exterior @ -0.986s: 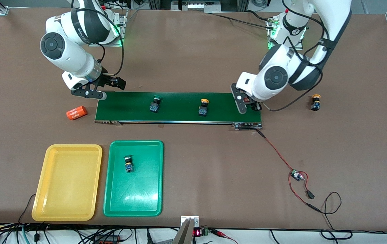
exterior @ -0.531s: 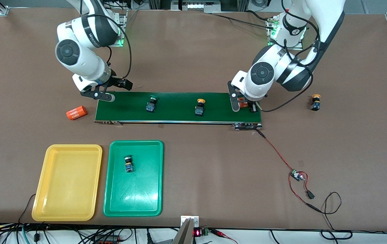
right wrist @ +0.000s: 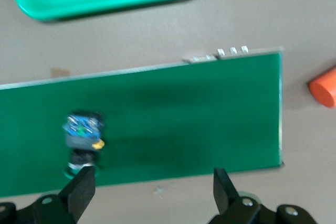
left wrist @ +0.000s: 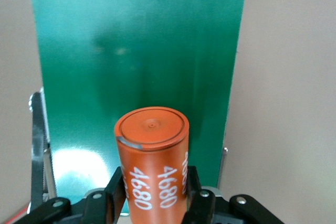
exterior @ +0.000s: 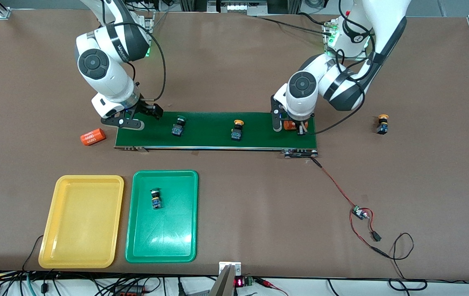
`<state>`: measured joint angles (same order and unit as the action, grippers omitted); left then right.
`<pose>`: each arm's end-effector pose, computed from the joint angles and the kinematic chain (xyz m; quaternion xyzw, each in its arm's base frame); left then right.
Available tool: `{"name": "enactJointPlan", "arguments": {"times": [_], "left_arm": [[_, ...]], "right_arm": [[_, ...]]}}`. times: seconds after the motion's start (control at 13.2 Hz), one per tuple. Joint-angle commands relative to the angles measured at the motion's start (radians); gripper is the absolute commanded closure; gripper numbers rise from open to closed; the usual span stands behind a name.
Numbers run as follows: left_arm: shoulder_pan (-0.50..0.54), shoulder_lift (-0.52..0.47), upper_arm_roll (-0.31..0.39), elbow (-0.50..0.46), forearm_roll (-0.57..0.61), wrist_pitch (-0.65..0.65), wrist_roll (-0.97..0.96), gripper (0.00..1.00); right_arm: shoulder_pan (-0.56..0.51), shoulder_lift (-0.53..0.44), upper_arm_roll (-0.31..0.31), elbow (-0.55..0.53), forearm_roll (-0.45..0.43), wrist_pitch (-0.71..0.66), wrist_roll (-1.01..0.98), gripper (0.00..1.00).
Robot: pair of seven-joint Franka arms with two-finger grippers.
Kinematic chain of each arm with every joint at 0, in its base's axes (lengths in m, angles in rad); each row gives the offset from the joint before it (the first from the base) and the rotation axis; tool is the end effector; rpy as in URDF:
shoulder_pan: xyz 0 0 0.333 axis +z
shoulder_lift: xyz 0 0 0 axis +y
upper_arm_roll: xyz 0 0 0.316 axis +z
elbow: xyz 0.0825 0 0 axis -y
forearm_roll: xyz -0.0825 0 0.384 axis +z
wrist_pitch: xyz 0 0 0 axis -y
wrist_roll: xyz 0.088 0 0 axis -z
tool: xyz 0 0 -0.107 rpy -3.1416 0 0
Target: Sort buttons by color to trays
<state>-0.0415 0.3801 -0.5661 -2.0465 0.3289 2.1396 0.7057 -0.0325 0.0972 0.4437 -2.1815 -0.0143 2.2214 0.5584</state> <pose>0.4771 -0.3089 0.2636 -0.7237 0.6817 0.1049 0.0213 0.4956 0.2140 0.3456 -0.9972 0.0695 0.0282 0.0024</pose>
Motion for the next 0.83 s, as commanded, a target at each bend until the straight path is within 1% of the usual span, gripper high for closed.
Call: {"name": "enactJointPlan", "arguments": {"times": [0.0, 0.08, 0.15, 0.38, 0.45, 0.61, 0.76], "left_arm": [[-0.001, 0.011, 0.002, -0.007, 0.032, 0.017, 0.005, 0.6], [0.0, 0.014, 0.002, -0.009, 0.039, 0.031, 0.006, 0.39], [0.002, 0.013, 0.002, -0.017, 0.051, 0.046, 0.011, 0.0], [0.0, 0.002, 0.0, -0.02, 0.052, 0.051, 0.0, 0.0], [0.0, -0.018, -0.001, -0.018, 0.052, 0.046, 0.004, 0.0], [0.017, -0.073, -0.006, -0.017, 0.033, 0.028, 0.008, 0.0], [0.069, -0.151, -0.006, -0.012, 0.012, -0.026, 0.008, 0.0]], "right_arm": [[0.014, 0.065, 0.001, 0.035, -0.024, 0.029, 0.052, 0.0], [0.028, 0.081, -0.003, 0.036, -0.023, 0.029, 0.061, 0.0], [0.031, 0.094, -0.005, 0.036, -0.023, 0.029, 0.086, 0.0], [0.034, 0.127, -0.008, 0.037, -0.041, 0.049, 0.097, 0.0], [0.036, 0.134, -0.013, 0.037, -0.052, 0.053, 0.097, 0.0], [0.036, 0.144, -0.017, 0.037, -0.059, 0.067, 0.097, 0.0], [0.039, 0.157, -0.023, 0.037, -0.059, 0.084, 0.098, 0.0]]}}
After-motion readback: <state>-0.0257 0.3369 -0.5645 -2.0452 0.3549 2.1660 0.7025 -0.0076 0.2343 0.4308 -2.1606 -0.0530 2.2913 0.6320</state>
